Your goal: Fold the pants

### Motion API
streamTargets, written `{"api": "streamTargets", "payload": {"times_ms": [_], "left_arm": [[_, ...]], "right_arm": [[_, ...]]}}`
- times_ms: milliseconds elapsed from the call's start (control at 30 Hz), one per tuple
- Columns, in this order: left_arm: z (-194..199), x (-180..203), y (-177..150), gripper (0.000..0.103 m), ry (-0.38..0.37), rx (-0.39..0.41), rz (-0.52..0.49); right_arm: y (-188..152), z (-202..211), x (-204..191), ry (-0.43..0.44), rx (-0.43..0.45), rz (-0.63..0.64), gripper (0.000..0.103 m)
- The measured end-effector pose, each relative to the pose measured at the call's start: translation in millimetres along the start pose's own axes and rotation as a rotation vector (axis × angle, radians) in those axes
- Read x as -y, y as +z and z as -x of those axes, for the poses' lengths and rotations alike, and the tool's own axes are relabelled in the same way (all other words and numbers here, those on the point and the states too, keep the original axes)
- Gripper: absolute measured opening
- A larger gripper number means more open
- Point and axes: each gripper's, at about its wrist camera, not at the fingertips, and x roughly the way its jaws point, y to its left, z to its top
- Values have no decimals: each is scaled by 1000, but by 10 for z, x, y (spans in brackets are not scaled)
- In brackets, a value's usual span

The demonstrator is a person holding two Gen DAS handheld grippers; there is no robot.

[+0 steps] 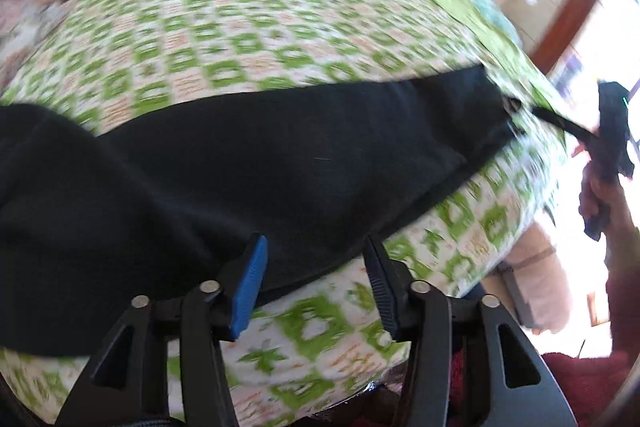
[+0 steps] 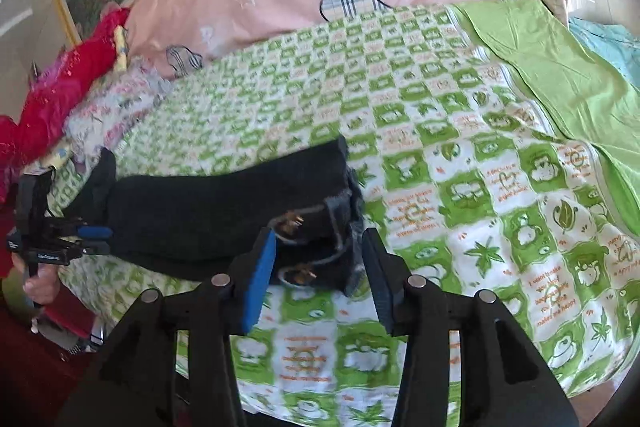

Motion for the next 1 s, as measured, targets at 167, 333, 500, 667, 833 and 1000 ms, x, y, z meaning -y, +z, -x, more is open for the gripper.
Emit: {"api": "streamTargets", "payload": {"times_ms": [167, 333, 500, 667, 833, 1000], "left_arm": [[199, -407, 95, 63, 69, 15, 169], [259, -827, 290, 70, 181, -22, 309], [259, -1227, 569, 71, 274, -66, 437], [213, -1511, 918, 74, 359, -90, 510], [37, -1694, 1185, 75, 443, -155, 524], [-153, -1729, 1157, 75, 485, -213, 523]], "right_arm": [[61, -158, -308, 89, -9, 12, 46], [43, -466, -730, 207, -58, 55, 47], [-13, -851, -1270, 337, -127, 109, 48], [-16, -1186, -1845, 440, -182, 193, 54], [69, -1495, -2465, 539, -220, 286, 62], [11, -1767, -2922, 543, -255, 393, 67]]}}
